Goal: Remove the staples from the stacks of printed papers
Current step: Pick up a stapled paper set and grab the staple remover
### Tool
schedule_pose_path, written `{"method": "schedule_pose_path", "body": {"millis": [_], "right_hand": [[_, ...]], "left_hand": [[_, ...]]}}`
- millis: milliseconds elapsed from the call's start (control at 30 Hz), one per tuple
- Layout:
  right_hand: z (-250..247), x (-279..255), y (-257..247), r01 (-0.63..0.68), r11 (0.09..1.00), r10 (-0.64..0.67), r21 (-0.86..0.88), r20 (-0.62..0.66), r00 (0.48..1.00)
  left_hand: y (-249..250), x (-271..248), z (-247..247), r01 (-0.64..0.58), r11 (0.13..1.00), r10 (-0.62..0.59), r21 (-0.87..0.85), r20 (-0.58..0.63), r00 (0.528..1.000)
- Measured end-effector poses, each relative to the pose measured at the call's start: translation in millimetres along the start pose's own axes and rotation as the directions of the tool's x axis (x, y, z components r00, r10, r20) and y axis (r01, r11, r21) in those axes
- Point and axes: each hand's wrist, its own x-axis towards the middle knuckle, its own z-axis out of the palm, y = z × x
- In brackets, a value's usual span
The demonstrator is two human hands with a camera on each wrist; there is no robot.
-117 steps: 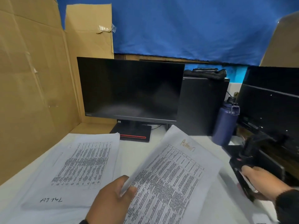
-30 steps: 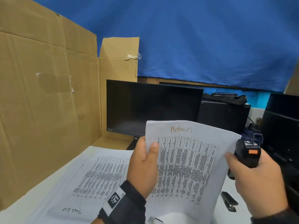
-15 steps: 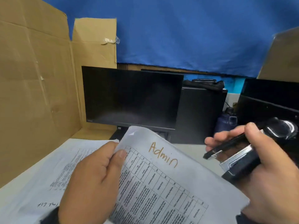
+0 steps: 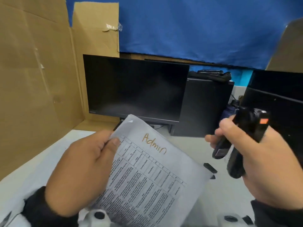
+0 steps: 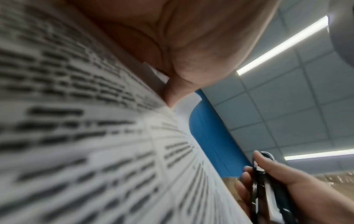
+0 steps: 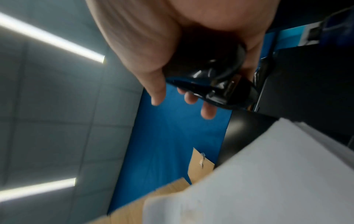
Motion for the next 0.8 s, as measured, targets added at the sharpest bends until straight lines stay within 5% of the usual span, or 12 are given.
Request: {"method": "schedule_pose_path", "body": {"millis": [67, 133, 200, 267, 333, 400, 800], "right_hand": [[11, -1, -1, 0.067, 0.945, -0.033, -0.321, 0.11, 0.993], [21, 1, 2, 0.123, 0.912, -0.071, -0.391, 0.146, 0.987], [27, 7, 7, 0.099, 0.946, -0.062, -0.309, 0.128, 0.99], [31, 14, 14, -0.01, 0.999, 0.012, -0.03, 0.05, 0.999], [38, 15, 16, -0.128, 0.937, 0.143, 0.324, -0.023, 0.989], [45, 10, 18, -0.179, 0.846, 0.248, 0.503, -0.075, 0.966], [86, -11, 20, -0.013, 0.972, 0.088, 0.234, -0.313, 0.946]], "left_hand": [[2, -2, 3, 0.012, 1.0, -0.01, -0.022, 0.097, 0.995], [4, -5, 8, 0.011, 1.0, -0.007, -0.02, 0.176, 0.984], [7, -8, 13, 0.003, 1.0, -0.009, 0.025, 0.232, 0.973], [9, -12, 21, -0.034, 0.994, 0.007, 0.102, 0.251, 0.968], [9, -16, 30, -0.092, 0.985, 0.05, 0.149, 0.264, 0.963], [9, -19, 38, -0.129, 0.981, 0.084, 0.147, 0.282, 0.956], [-8, -15, 53, -0.032, 0.996, 0.057, -0.083, 0.318, 0.946]]}}
